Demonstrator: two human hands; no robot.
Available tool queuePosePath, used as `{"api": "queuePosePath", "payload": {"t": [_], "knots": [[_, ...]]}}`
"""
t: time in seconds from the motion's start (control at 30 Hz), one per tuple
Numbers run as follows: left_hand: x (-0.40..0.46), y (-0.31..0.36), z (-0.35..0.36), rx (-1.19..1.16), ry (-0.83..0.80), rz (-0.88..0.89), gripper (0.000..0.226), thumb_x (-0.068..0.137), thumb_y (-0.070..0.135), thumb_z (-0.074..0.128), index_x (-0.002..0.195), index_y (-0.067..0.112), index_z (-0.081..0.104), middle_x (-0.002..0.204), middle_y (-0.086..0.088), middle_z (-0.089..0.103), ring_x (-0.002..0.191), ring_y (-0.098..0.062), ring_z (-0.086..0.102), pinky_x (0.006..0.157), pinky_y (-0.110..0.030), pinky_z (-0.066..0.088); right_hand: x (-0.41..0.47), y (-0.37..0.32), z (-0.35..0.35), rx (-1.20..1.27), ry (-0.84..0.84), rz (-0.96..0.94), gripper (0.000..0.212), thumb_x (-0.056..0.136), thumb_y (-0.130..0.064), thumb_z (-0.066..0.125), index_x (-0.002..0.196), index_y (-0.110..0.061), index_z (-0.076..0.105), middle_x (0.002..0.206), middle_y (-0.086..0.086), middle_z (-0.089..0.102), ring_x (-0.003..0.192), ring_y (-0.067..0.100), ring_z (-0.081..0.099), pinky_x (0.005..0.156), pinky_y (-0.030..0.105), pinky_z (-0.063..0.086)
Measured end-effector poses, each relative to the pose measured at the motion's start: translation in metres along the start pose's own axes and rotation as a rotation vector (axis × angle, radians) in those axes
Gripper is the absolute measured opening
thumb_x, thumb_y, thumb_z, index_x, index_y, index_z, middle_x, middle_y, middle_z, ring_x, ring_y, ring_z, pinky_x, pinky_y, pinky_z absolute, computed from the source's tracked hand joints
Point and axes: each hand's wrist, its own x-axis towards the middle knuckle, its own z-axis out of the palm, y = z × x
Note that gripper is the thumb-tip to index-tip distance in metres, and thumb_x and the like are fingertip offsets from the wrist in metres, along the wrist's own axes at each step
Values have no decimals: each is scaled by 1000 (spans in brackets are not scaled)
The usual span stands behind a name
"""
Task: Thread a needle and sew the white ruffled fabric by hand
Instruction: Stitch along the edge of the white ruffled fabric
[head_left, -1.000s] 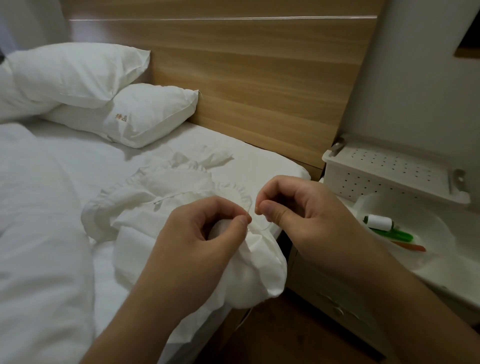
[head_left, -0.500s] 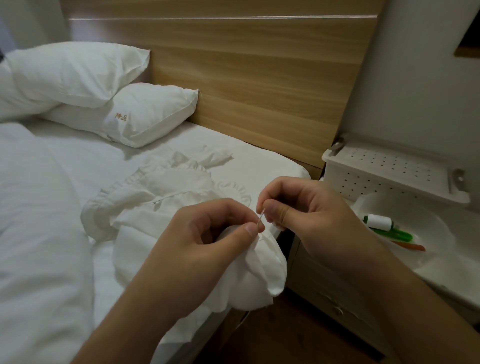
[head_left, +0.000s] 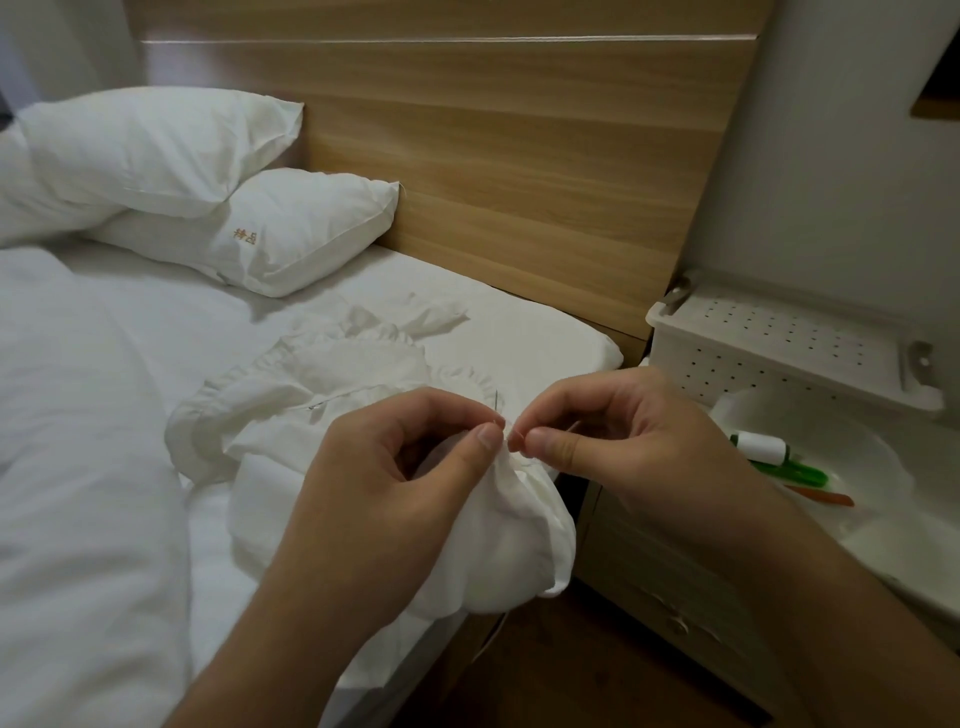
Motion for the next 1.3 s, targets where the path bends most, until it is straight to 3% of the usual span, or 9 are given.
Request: {"api": "queuePosePath", "payload": {"t": [0.2, 0.33, 0.5, 0.63, 0.87, 1.1, 1.3], "knots": [[0, 0, 0, 7, -20, 15, 10, 91, 21, 78, 93, 30, 82, 90, 13, 80, 95, -11, 76, 82, -27, 59, 2, 1, 0, -12, 139, 25, 21, 98, -15, 66, 95, -31, 80, 99, -15, 76, 100, 6, 70, 85, 29, 61], [-1, 1, 0, 26, -35, 34, 11, 92, 21, 77, 95, 30, 82, 91, 15, 80, 97, -10, 76, 83, -27, 60, 1, -1, 4, 24, 229, -41, 24, 98, -8, 65, 98, -29, 77, 97, -13, 76, 100, 8, 72, 85, 28, 60], [0, 1, 0, 56, -71, 69, 11, 92, 20, 77, 97, 29, 82, 91, 13, 80, 96, -12, 76, 80, -21, 58, 0, -7, 9, 122, 141, -78, 12, 93, -12, 71, 96, -21, 78, 94, -5, 76, 95, 14, 73, 85, 30, 61], [0, 1, 1, 70, -86, 78, 11, 93, 19, 76, 98, 27, 82, 90, 13, 80, 95, -10, 76, 78, -15, 55, 0, -4, 13, 130, 184, -42, 9, 91, -13, 73, 90, -20, 77, 86, -5, 76, 89, 13, 73, 80, 30, 62], [0, 3, 3, -68, -49, -6, 11, 89, 33, 74, 92, 30, 84, 88, 7, 81, 91, -14, 77, 77, -22, 57, 0, -5, 18, 150, 204, -47, 8, 90, -9, 76, 87, -16, 78, 83, 0, 76, 81, 21, 72, 75, 35, 63], [0, 6, 1, -156, -96, -133, 9, 91, 24, 77, 91, 27, 86, 92, 1, 82, 95, -17, 78, 90, -41, 60, 1, -3, 23, 277, 243, 7, 11, 85, -5, 78, 81, -15, 80, 79, 3, 76, 79, 16, 72, 73, 28, 57], [0, 8, 2, -167, -120, -158, 11, 92, 20, 77, 89, 26, 85, 91, 1, 82, 96, -17, 78, 90, -39, 59, 0, -2, 24, 336, 244, 53, 10, 87, -6, 75, 82, -14, 79, 75, 3, 74, 69, 10, 66, 69, 24, 54]]}}
